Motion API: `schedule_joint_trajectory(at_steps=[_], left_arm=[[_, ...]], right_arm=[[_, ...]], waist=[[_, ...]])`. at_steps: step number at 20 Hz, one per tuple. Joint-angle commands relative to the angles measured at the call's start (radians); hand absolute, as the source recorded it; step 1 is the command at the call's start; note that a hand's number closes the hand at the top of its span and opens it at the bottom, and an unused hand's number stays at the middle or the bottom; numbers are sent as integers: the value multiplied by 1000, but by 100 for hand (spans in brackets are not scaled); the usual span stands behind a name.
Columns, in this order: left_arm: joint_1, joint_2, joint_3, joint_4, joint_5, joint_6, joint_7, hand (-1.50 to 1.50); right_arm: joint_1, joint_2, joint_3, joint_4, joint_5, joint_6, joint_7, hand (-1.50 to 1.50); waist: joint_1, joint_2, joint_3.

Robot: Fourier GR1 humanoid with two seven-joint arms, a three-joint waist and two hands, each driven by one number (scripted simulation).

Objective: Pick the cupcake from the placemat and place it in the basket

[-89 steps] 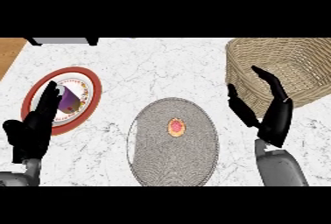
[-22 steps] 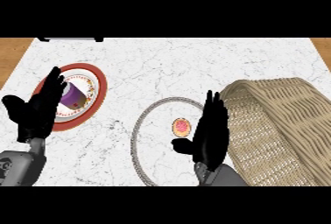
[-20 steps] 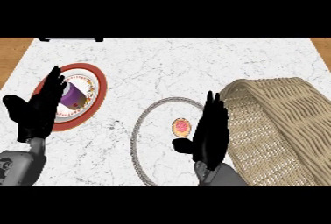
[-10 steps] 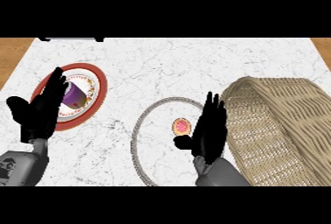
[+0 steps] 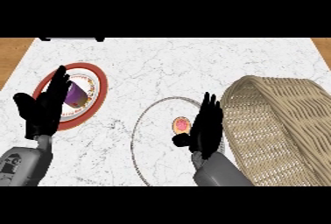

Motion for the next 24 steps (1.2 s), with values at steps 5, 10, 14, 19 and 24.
schedule_joint_trajectory(at_steps=[5, 10, 14, 19, 24], left_arm=[[7, 35, 59, 16, 28, -67, -21, 0], [-32, -31, 19, -1, -18, -8, 38, 0], [-19, -27, 36, -2, -21, -28, 15, 0], [45, -45, 15, -42, -51, -14, 10, 0], [37, -4, 62, 0, -30, -21, 12, 0]], right_arm=[[-13, 12, 38, 83, -133, -84, 135, -150], [-78, 12, 85, 152, -212, -2, 88, 150], [-129, 11, 158, 160, -279, -125, 130, 150], [-64, 11, 144, 195, -281, -177, 28, 150], [-312, -326, -206, 203, -46, -334, -80, 150]], waist=[[-1, 2, 0], [-7, 2, 0], [2, 1, 0], [-1, -1, 0], [-86, -39, -5]])
